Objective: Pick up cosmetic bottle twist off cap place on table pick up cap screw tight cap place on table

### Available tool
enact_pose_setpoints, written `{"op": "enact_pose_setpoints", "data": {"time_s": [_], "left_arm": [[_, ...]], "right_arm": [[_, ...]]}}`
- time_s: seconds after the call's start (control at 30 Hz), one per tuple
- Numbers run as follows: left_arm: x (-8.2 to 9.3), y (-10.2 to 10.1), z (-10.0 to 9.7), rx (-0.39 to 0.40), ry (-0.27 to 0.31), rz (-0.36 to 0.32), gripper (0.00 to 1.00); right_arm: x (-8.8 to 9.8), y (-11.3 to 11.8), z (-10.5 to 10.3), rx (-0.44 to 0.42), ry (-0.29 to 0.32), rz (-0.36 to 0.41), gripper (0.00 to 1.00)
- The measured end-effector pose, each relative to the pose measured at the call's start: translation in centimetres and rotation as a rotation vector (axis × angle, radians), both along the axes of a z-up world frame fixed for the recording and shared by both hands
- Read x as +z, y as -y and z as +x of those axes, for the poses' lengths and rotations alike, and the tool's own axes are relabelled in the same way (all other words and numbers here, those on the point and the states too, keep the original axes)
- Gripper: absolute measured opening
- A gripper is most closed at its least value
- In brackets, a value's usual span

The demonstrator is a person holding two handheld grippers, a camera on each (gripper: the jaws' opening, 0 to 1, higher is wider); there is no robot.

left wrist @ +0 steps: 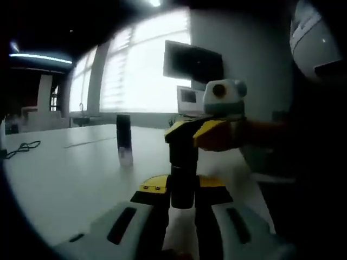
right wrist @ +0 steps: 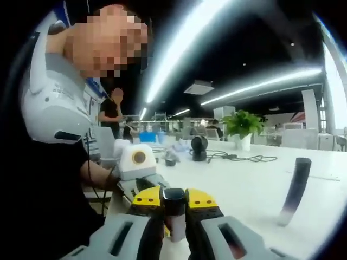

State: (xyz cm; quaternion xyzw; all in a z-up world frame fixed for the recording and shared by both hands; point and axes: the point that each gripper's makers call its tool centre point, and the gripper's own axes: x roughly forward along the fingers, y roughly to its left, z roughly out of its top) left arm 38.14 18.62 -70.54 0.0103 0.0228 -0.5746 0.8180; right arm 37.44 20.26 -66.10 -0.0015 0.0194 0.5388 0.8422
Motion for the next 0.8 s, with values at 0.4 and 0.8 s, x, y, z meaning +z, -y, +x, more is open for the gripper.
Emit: {"op": "enact_pose_setpoints", "data": {"time_s": [0.4,0.8], "left_arm": [[-0.2,-0.8,1.2,0.104,0.038,0.036,0.05],[0.8,-1.1,1.1,0.180,0.046,0.010,0.04]], "right_arm": [[-0.1,-0.6,1.0,-0.150,0.013,0.030,0.08],[0.8,-0.7,1.4,-0.253,0.049,0.029,0.07]]}}
